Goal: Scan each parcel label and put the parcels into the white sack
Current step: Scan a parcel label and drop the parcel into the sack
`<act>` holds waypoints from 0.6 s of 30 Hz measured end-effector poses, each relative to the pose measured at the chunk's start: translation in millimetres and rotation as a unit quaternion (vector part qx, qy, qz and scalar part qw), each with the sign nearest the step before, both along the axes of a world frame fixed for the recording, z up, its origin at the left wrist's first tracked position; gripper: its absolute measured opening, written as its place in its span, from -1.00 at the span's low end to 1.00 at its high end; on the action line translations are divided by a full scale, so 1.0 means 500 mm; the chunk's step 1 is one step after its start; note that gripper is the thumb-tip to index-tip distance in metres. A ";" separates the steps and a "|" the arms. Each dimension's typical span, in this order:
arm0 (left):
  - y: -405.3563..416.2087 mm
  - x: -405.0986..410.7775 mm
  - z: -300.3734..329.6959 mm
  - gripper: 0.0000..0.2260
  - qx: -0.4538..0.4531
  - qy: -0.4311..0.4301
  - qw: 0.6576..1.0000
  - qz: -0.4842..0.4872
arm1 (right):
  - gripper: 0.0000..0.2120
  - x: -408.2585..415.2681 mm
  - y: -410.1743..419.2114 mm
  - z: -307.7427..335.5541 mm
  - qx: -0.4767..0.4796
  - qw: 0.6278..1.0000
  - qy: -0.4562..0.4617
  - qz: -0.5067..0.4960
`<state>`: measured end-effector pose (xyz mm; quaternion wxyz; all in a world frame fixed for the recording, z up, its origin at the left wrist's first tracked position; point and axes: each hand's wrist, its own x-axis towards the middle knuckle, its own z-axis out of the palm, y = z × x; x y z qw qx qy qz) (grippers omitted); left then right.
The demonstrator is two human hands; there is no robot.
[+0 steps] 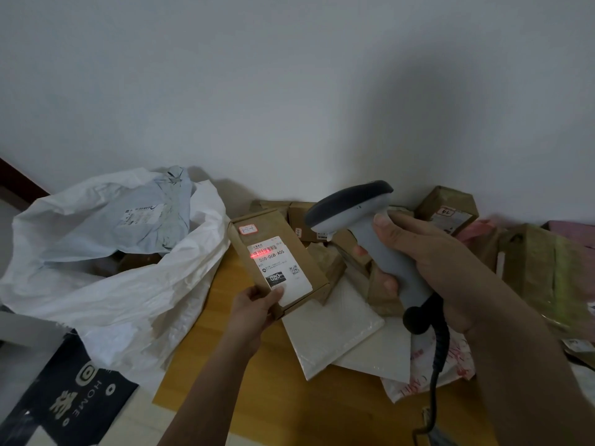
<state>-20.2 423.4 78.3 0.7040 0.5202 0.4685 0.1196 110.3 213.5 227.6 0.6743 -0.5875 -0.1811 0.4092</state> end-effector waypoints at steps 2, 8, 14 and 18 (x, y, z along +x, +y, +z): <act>-0.001 -0.003 0.001 -0.68 0.004 -0.006 1.000 0.005 | -0.59 0.002 0.009 -0.006 0.006 1.000 0.010 0.001; -0.012 -0.008 0.036 -0.78 0.068 -0.057 0.995 0.051 | -0.76 0.012 0.065 -0.051 -0.036 0.992 0.076 -0.094; 0.050 -0.024 0.122 -0.74 0.192 -0.176 0.950 0.175 | -0.90 0.028 0.098 -0.087 -0.047 0.982 0.111 -0.144; 0.129 -0.032 0.162 -0.63 0.178 -0.204 0.918 0.288 | -0.66 0.019 0.125 -0.091 -0.055 0.984 0.105 -0.133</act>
